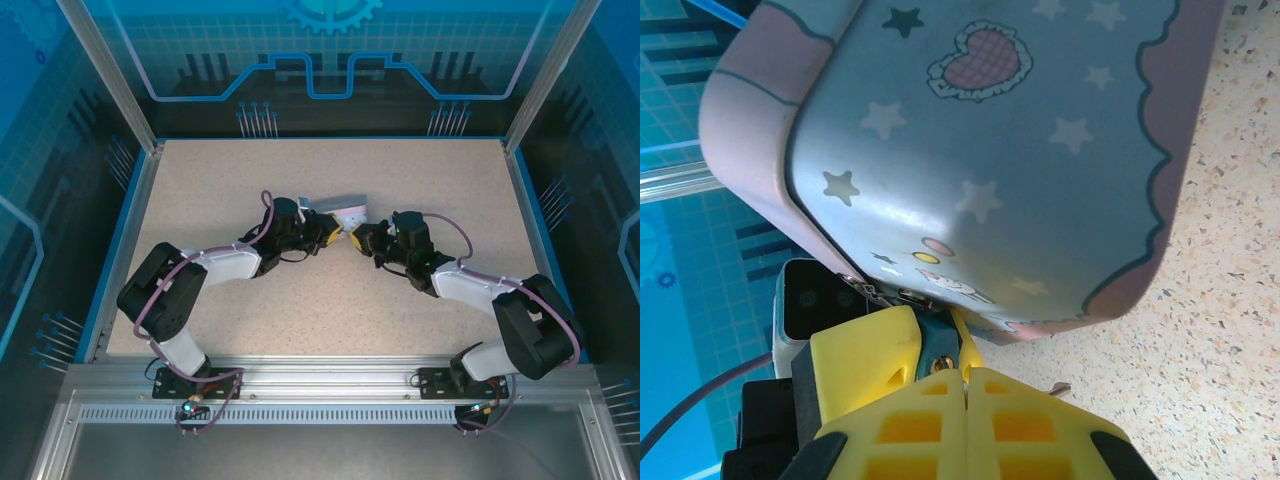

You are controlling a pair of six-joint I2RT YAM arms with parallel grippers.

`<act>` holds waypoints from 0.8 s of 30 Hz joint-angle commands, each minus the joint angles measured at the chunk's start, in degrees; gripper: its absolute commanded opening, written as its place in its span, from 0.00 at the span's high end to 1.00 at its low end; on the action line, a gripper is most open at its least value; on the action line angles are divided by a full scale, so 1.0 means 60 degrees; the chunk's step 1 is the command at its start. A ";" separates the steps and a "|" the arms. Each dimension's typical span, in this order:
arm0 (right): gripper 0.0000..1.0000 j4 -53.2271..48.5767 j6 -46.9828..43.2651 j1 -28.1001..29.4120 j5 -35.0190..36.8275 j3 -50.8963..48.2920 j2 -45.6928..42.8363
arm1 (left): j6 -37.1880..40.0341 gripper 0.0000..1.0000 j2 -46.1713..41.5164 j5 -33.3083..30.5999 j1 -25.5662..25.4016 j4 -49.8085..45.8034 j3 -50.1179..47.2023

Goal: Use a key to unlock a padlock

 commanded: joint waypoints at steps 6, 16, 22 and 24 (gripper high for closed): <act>1.00 0.0548 0.0152 0.0155 0.0088 0.0242 0.0261 | 0.0134 1.00 -0.0279 0.0007 -0.0126 0.0237 0.0189; 1.00 0.1958 0.0052 0.0155 -0.0132 -0.0095 0.0634 | -0.0003 1.00 -0.0278 0.0050 -0.0153 0.0376 0.0202; 1.00 0.3223 0.0177 0.0085 -0.0513 -0.0444 0.1402 | -0.0223 1.00 -0.0393 0.0067 -0.0153 0.0748 0.0059; 1.00 0.3597 0.0274 0.0089 -0.0512 -0.0564 0.1598 | -0.0304 1.00 -0.0411 0.0073 -0.0144 0.0888 0.0001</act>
